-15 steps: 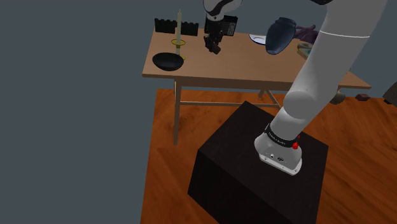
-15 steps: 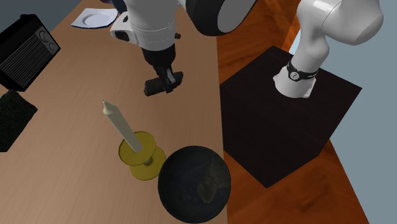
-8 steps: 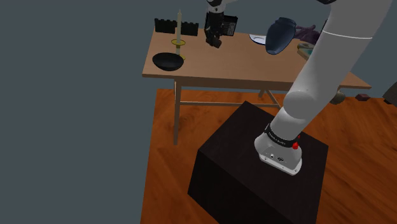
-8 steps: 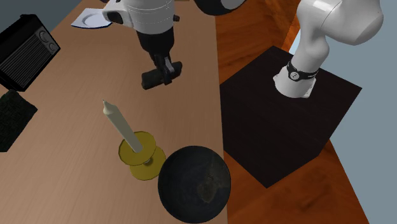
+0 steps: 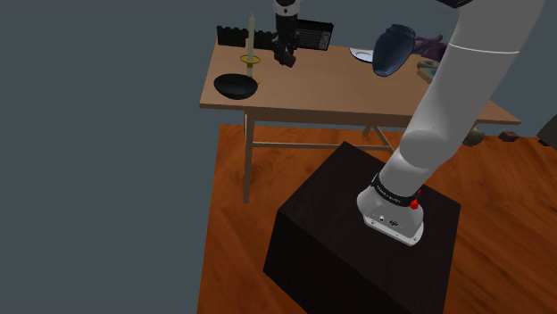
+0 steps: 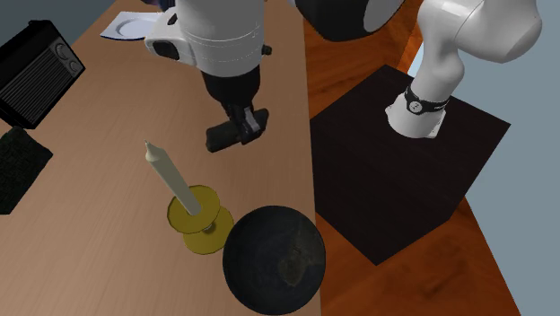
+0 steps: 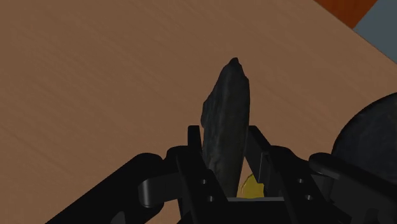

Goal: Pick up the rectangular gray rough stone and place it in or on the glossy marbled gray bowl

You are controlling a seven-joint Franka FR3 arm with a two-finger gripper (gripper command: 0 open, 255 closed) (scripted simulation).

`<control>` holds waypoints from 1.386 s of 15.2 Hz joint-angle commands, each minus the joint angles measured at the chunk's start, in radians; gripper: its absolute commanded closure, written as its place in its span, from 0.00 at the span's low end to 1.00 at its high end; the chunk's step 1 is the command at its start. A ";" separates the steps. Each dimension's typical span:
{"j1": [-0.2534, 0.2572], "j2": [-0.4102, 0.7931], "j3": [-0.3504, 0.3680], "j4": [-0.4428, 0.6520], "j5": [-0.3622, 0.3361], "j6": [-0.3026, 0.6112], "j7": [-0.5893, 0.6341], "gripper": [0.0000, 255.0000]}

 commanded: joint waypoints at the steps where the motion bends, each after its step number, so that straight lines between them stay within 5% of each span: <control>1: 0.029 0.027 0.021 0.045 0.001 -0.025 0.048 1.00; 14: 0.197 0.255 0.113 0.375 -0.003 -0.161 0.289 1.00; 21: 0.196 0.273 0.112 0.308 -0.007 -0.076 0.300 1.00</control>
